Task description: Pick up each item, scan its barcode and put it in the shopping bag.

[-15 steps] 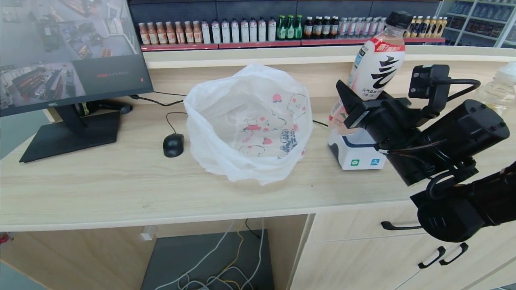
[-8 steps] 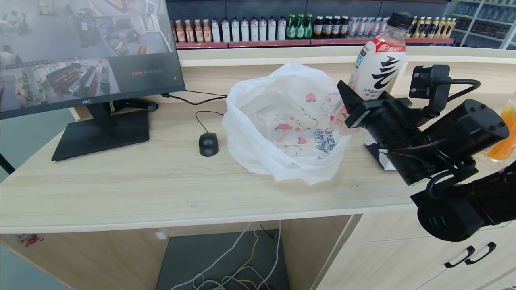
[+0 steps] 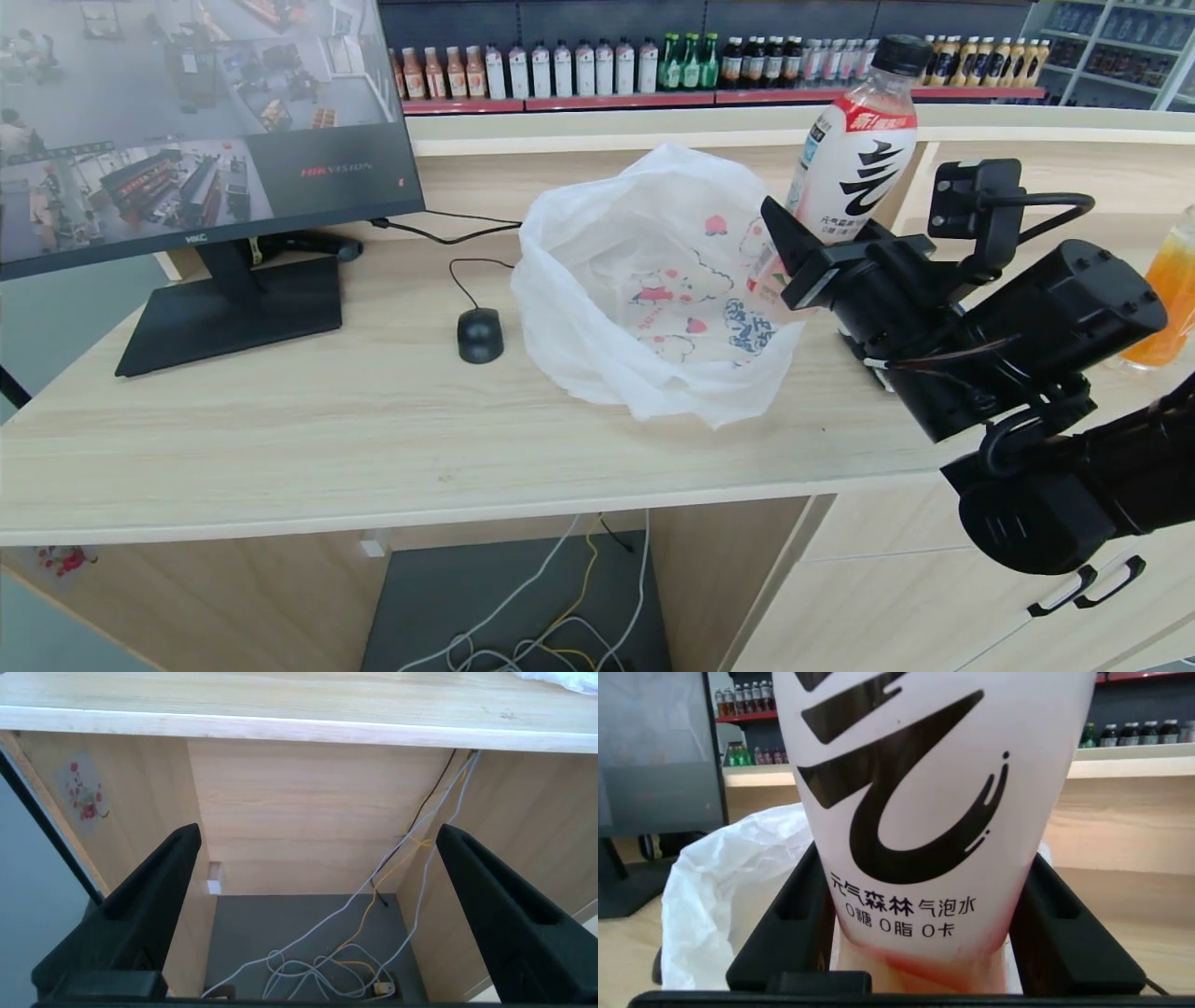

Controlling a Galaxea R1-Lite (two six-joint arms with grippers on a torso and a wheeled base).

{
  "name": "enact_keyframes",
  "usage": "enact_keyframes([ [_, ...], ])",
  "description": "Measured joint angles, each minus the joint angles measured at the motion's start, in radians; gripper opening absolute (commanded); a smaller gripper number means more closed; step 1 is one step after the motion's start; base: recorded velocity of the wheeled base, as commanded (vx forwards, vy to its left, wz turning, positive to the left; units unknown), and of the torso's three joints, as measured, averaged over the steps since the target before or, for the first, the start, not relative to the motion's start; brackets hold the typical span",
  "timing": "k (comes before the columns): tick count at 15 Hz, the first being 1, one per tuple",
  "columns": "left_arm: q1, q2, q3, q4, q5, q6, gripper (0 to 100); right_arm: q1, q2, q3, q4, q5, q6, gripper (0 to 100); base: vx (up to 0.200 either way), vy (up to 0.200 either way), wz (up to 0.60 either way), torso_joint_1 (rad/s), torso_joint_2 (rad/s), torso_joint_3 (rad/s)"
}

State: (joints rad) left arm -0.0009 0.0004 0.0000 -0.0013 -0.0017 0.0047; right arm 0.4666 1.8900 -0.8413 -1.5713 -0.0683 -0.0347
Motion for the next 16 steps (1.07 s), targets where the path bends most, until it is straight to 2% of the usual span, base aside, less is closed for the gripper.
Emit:
enact_keyframes([
  [4,0.000,0.000,0.000,0.000,0.000,0.000,100,0.045,0.029,-0.031,0.001,0.003,-0.041,0,0.000,0.000,0.00,0.000,0.00,0.000],
  [7,-0.001,0.000,0.000,0.000,0.000,0.000,100,0.077,0.076,-0.127,0.024,0.003,-0.066,0,0.000,0.000,0.00,0.000,0.00,0.000],
  [11,0.000,0.000,0.000,0.000,0.000,0.000,100,0.102,0.108,-0.283,0.236,0.007,-0.070,0,0.000,0.000,0.00,0.000,0.00,0.000],
  [16,0.000,0.000,0.000,0.000,0.000,0.000,100,0.126,0.169,-0.559,0.472,0.009,-0.068,0,0.000,0.000,0.00,0.000,0.00,0.000],
])
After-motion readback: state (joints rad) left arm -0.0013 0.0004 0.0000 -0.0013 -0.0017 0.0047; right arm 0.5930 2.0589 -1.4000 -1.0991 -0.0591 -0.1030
